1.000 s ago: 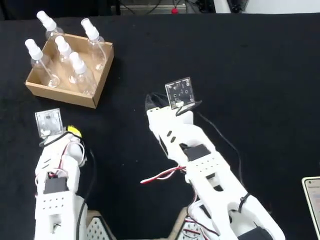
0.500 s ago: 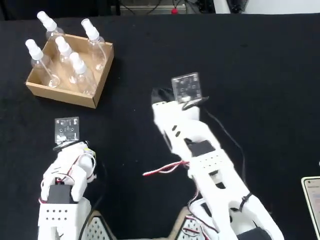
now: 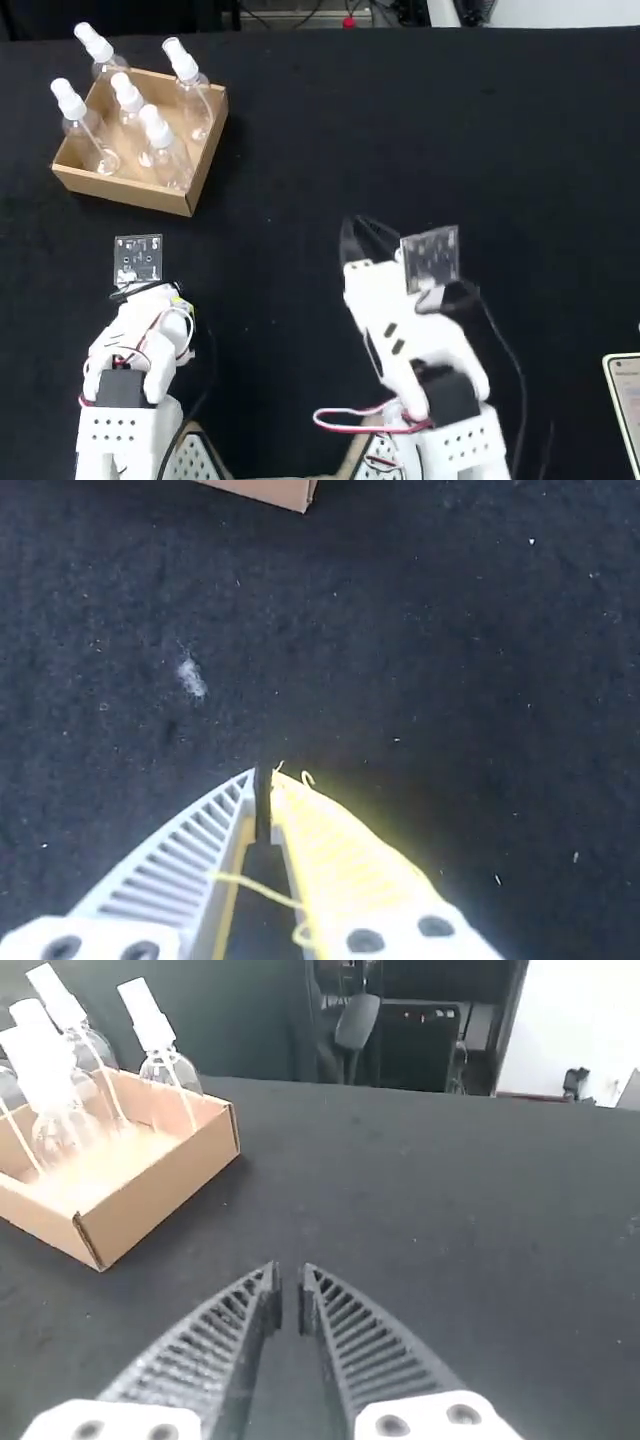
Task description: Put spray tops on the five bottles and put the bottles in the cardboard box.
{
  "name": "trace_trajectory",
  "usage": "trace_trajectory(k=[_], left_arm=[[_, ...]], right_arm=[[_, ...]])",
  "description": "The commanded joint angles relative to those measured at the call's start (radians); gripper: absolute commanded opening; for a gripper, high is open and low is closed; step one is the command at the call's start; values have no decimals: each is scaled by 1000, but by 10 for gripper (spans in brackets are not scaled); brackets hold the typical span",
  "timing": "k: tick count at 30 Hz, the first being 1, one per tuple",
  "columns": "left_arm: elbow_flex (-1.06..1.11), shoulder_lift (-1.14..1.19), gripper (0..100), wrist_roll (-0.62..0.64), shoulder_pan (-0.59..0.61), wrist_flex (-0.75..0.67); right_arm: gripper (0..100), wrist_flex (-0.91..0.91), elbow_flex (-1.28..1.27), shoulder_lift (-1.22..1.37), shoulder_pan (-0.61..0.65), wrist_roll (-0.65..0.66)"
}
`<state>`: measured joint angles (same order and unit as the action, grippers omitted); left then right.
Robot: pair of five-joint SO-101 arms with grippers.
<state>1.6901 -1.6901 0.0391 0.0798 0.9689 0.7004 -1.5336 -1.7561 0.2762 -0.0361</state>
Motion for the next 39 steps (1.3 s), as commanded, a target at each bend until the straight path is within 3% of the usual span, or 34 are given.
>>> trace_trajectory(k=[1, 11, 17, 23, 39], left_arm=[[16, -9, 30, 5, -8, 3], [16, -9, 30, 3, -8, 3], [16, -9, 30, 3, -8, 3], [16, -9, 30, 3, -4, 3], [16, -28, 30, 3, 2, 3]], right_arm=[[43, 94, -12, -151, -28, 38], [43, 262, -153, -139, -74, 232], [43, 350, -150, -140, -218, 241], [41, 614, -150, -142, -235, 241], [41, 606, -151, -140, -270, 242]])
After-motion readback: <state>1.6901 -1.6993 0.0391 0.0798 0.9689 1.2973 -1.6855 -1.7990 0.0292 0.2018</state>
